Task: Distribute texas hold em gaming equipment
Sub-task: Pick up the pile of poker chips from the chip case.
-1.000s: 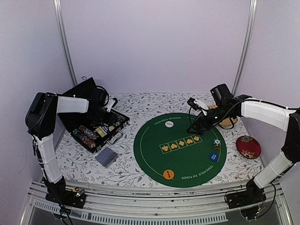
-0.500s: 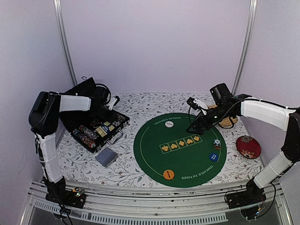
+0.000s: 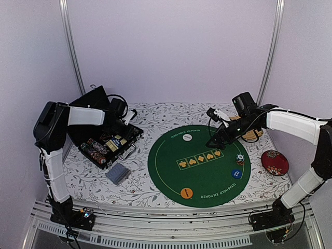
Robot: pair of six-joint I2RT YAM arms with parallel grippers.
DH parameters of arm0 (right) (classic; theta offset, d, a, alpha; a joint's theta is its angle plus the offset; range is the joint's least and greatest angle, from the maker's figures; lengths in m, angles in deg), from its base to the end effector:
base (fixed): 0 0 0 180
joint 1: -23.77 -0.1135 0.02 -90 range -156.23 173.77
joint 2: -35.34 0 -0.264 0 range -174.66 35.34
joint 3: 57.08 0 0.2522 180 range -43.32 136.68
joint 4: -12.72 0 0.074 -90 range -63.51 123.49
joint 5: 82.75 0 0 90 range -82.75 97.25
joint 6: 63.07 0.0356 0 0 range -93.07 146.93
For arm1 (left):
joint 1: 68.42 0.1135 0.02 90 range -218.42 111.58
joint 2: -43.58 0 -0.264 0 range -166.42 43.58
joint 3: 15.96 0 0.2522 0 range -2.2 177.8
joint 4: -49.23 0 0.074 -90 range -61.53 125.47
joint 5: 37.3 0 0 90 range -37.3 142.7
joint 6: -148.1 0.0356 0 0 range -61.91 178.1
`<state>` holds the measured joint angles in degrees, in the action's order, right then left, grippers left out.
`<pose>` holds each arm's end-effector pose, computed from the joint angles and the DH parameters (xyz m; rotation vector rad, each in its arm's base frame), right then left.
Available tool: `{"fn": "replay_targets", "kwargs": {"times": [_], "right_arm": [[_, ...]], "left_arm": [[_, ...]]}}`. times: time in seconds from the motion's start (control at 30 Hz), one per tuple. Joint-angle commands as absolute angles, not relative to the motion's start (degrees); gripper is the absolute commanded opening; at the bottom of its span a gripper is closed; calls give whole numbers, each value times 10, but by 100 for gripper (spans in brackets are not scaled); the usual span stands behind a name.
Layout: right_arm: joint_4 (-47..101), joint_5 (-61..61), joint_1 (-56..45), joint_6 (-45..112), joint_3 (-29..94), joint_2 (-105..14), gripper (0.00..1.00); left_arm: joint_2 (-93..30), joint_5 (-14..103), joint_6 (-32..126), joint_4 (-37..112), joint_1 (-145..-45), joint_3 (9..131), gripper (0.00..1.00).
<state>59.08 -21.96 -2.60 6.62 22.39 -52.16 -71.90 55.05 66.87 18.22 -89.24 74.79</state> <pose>0.2784 0.1574 0.2566 -1.1669 2.1832 0.6838 0.3971 -0.1495 0.1558 0.6338 2.4624 -0.0304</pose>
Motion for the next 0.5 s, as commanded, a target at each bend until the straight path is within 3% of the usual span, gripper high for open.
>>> {"fn": "replay_targets", "kwargs": {"times": [0.0,0.27,0.47], "right_arm": [[600,-227,-31,69,237,-529,99],[604,-228,-32,70,240,-534,99],[603,-226,-33,69,236,-528,99]], "left_arm": [[-734,660,660,108,-886,738,53],[-753,687,663,75,-884,744,53],[-755,609,658,88,-880,747,51]]}}
